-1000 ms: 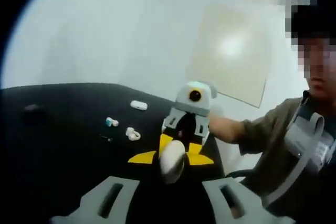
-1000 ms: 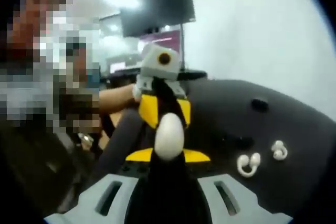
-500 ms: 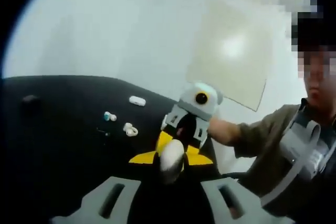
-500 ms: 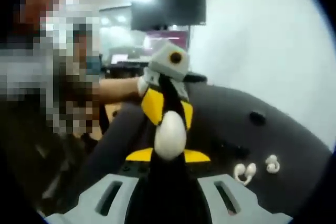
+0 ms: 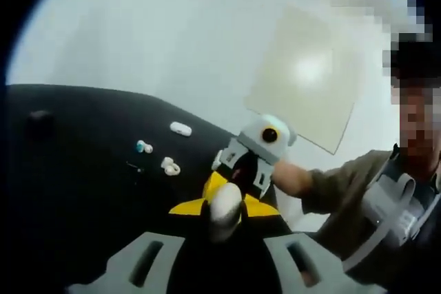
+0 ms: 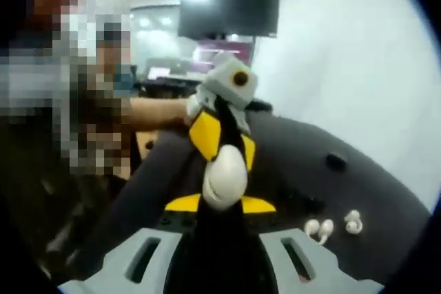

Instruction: Pick up three earphones and place each one into its charging case using tactile feedback, ensure that each earphone is properly inserted and securely positioned inside the case.

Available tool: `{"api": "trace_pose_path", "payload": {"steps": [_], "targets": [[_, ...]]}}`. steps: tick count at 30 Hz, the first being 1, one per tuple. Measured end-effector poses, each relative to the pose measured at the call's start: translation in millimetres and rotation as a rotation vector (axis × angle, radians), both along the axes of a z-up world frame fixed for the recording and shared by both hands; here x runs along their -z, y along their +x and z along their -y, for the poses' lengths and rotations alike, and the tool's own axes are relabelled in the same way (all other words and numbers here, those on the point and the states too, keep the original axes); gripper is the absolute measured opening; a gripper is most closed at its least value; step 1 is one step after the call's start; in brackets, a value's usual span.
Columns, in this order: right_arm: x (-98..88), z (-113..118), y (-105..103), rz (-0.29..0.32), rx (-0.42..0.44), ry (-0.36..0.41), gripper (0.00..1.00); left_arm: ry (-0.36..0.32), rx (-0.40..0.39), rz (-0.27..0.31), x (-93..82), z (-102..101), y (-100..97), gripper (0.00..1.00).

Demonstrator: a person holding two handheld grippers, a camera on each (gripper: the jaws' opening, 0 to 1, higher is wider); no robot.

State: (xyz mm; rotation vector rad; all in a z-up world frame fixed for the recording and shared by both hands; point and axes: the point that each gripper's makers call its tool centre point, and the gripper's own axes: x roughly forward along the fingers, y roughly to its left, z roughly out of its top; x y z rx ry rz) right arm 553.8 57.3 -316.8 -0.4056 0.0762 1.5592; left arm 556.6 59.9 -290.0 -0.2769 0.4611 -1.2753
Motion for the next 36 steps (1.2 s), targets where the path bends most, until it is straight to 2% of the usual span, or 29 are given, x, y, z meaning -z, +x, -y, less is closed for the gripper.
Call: {"api": "trace_pose_path", "payload": {"steps": [1,7,8,9,10,12,21,23,27,28,29,30,32,33,36], "targets": [[0.0,0,0,0.005,0.002,0.000,0.20,-0.009,-0.004,-0.035,-0.2,0,-0.2,0.17],[0.3,1,1,0.022,0.012,0.003,0.20,-0.037,-0.008,-0.138,-1.0,3,2.8,0.17],[0.4,1,2,0.018,0.012,0.002,0.20,-0.052,-0.019,-0.163,-2.1,3,5.1,0.17],[0.5,1,2,0.015,0.012,0.002,0.20,-0.076,-0.034,-0.168,-5.5,2,9.4,0.17],[0.0,1,2,0.019,0.006,0.005,0.20,-0.109,-0.083,-0.170,-9.9,-2,18.2,0.16],[-0.4,-1,1,0.027,0.001,0.008,0.20,-0.121,-0.132,-0.172,-10.2,-9,27.3,0.13],[0.2,-4,1,-0.001,-0.007,0.008,0.20,-0.115,-0.137,-0.115,-11.2,-20,31.2,0.13],[0.5,-5,1,-0.007,-0.007,0.007,0.20,-0.117,-0.126,-0.081,-13.2,-21,30.1,0.13],[0.7,-5,1,-0.021,-0.008,0.007,0.20,-0.143,-0.040,0.044,-24.4,-20,12.3,0.21],[0.8,-4,1,-0.024,-0.009,0.008,0.20,-0.155,-0.014,0.066,-28.8,-21,5.0,0.23],[0.9,-4,1,-0.030,-0.009,0.008,0.20,-0.153,-0.020,0.061,-30.8,-23,2.4,0.26],[1.1,-4,1,-0.034,-0.009,0.008,0.20,-0.142,-0.019,0.073,-31.6,-27,-0.5,0.26],[1.0,-3,1,-0.042,-0.012,0.008,0.20,-0.037,-0.035,0.130,-18.3,-35,0.8,0.26],[1.1,-3,1,-0.046,-0.012,0.008,0.20,0.022,-0.039,0.140,-9.5,-39,1.0,0.25],[1.3,-2,1,-0.053,-0.014,0.009,0.20,0.118,-0.016,0.125,7.8,-38,-3.9,0.23]]}}
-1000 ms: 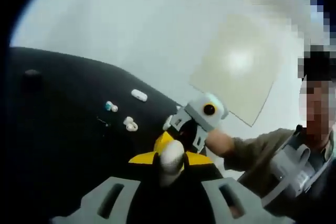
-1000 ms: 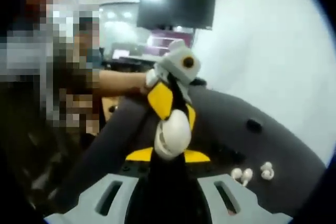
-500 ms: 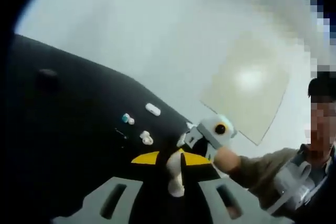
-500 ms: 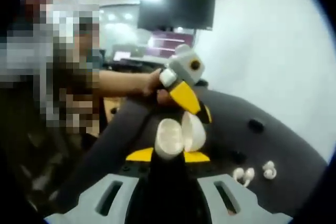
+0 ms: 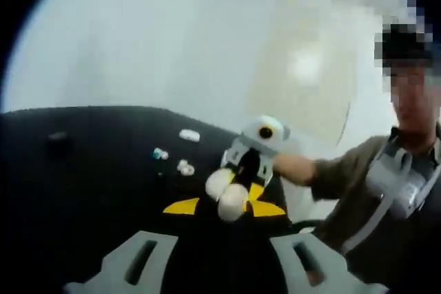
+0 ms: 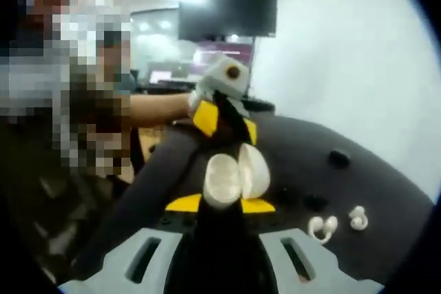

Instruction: Pick up three earphones and place each one into its charging case using tactile feedback, ensure that each earphone is properly inserted and securely positioned inside the case.

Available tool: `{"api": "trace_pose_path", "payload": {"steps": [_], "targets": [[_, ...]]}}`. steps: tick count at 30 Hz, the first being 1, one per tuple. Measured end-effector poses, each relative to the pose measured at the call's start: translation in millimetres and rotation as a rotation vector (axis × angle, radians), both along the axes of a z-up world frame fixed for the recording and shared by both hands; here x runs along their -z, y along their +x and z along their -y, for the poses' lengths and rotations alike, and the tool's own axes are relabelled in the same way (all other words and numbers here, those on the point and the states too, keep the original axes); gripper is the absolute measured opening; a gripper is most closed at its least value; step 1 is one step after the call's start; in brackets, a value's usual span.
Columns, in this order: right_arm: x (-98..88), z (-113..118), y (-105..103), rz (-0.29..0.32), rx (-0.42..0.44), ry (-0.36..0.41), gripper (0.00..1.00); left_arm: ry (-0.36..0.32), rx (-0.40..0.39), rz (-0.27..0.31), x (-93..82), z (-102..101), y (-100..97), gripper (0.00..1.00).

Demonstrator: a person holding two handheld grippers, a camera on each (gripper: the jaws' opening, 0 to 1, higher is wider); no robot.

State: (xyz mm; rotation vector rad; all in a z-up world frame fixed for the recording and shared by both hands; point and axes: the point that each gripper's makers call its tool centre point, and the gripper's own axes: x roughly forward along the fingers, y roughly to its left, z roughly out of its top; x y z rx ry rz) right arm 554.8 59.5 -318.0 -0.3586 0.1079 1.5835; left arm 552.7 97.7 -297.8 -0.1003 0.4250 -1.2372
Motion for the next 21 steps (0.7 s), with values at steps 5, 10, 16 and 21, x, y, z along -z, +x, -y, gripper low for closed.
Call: {"api": "trace_pose_path", "payload": {"steps": [5,10,16,21], "targets": [[-0.2,2,-1,0.020,-0.001,0.002,0.20,0.084,0.041,0.072,7.4,20,-1.2,0.24],[-0.8,2,-2,0.054,-0.002,0.005,0.20,0.106,0.093,0.044,19.4,40,-3.5,0.22],[-0.8,2,-1,0.060,0.002,0.005,0.20,0.102,0.086,0.086,20.1,37,-0.9,0.18],[-0.3,2,0,0.027,0.011,0.005,0.20,0.107,0.086,0.152,19.6,35,2.3,0.17]]}}
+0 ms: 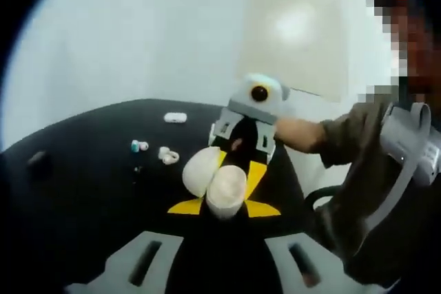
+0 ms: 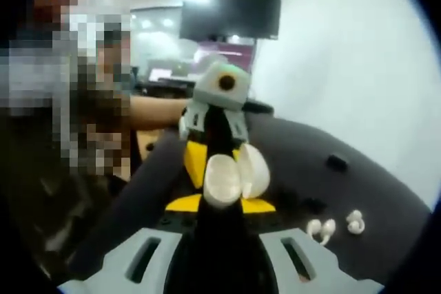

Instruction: Pick up three earphones and place each one into its charging case using tactile feedback, ensure that each earphone is properly inserted and securely positioned inside the case.

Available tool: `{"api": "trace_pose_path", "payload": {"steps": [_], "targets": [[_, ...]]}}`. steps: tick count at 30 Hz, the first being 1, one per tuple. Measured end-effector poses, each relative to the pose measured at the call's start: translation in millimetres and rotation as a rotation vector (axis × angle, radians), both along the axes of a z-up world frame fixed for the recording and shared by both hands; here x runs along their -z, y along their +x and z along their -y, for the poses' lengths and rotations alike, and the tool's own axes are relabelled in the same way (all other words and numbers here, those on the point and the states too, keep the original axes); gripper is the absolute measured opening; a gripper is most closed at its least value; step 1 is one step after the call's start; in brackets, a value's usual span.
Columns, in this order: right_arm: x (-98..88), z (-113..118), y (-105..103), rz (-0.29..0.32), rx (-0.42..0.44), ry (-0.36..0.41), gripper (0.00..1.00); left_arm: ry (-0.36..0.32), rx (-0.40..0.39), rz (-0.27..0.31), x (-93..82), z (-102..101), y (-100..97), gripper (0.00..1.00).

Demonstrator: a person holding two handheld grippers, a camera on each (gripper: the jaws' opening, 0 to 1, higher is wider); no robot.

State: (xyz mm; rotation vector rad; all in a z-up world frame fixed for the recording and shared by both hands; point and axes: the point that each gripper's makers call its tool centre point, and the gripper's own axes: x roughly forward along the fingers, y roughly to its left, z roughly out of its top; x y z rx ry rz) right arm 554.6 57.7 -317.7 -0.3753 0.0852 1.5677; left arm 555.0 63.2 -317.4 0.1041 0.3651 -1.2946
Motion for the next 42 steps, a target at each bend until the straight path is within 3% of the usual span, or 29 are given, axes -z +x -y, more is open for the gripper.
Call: {"api": "trace_pose_path", "payload": {"steps": [10,13,17,23,28,31,33,35,37,39,42], "targets": [[1.4,1,2,-0.084,0.034,-0.018,0.21,0.010,0.006,0.043,1.3,-1,-0.7,0.17],[1.3,2,-2,-0.050,0.013,-0.017,0.20,0.011,0.014,0.069,0.5,-1,-1.6,0.17],[-0.3,1,-3,0.017,-0.013,-0.015,0.20,-0.041,0.024,0.013,-6.7,0,-2.4,0.18],[1.1,2,3,-0.035,0.027,-0.028,0.22,-0.023,0.016,0.016,-3.2,1,-0.7,0.17],[-2.1,18,9,-0.033,0.083,-0.078,0.29,-0.016,0.009,0.019,-2.4,1,2.6,0.17],[-16.0,36,7,-0.023,0.099,-0.063,0.27,-0.012,0.006,0.030,-2.3,1,3.8,0.17],[-35.5,49,12,-0.079,0.136,-0.001,0.27,-0.011,0.004,0.037,-2.3,1,4.9,0.17],[-61.7,61,37,-0.149,0.246,0.102,0.26,-0.010,0.001,0.047,-2.2,2,6.3,0.17],[-73.6,75,77,-0.272,0.436,0.161,0.21,-0.008,0.001,0.056,-2.1,2,6.2,0.17],[-67.8,87,114,-0.348,0.594,0.123,0.18,-0.008,0.000,0.063,-2.1,2,6.3,0.17],[-47.9,86,140,-0.346,0.662,0.000,0.15,-0.007,-0.001,0.069,-2.3,1,6.8,0.17]]}}
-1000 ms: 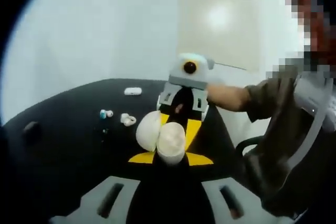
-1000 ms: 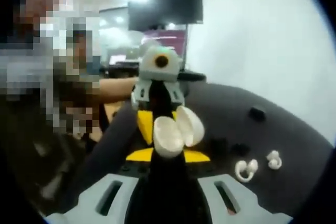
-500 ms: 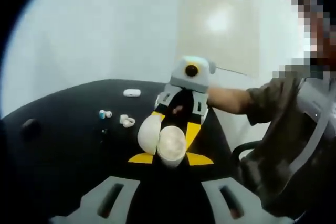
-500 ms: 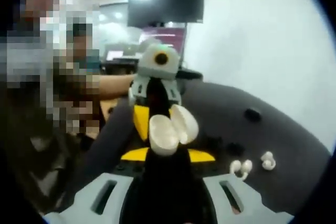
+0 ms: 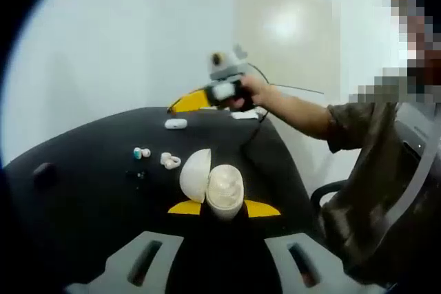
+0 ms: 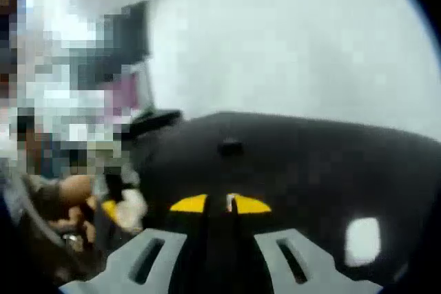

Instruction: Pick up three earphones and place each one into its charging case using tactile feedback, ensure that each earphone is properly inserted and securely positioned inside the case.

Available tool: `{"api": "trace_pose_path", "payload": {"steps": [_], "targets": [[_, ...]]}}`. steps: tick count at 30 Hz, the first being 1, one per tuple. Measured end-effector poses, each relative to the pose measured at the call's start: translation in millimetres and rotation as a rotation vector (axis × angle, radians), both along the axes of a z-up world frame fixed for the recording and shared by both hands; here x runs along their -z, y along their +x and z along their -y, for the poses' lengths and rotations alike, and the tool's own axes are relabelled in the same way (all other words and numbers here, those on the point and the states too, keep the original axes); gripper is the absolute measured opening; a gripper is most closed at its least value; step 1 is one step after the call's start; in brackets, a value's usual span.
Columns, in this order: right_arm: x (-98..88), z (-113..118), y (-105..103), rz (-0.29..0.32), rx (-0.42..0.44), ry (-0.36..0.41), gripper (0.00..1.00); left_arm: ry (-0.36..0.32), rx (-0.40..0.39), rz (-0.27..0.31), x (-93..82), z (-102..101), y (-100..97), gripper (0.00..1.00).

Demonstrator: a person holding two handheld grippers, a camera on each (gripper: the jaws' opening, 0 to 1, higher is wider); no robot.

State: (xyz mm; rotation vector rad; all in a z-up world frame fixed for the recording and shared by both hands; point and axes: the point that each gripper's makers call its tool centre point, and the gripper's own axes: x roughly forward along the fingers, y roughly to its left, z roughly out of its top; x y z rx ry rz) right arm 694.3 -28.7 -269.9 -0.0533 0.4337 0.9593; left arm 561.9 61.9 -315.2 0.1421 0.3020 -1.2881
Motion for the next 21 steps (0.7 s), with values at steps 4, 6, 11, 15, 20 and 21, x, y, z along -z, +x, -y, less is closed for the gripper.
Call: {"api": "trace_pose_path", "payload": {"steps": [4,6,11,15,20,21], "targets": [[19.3,-12,27,-0.123,0.019,-0.033,0.15,0.000,-0.002,0.005,-0.1,-1,-0.6,0.17],[27.3,-15,35,-0.134,0.024,-0.068,0.15,0.000,-0.002,0.009,-0.3,-1,-1.1,0.17],[39.3,-21,35,-0.146,0.004,-0.105,0.15,-0.002,0.002,0.003,-1.4,-1,-1.2,0.17],[43.2,-26,36,-0.144,-0.026,-0.134,0.14,-0.001,0.005,0.009,-2.0,0,-2.5,0.17],[49.8,-28,37,-0.138,-0.047,-0.184,0.11,-0.001,0.008,0.013,-2.8,1,-3.9,0.17],[49.4,-29,36,-0.143,-0.054,-0.181,0.10,-0.001,0.009,0.012,-2.9,1,-4.1,0.17]]}}
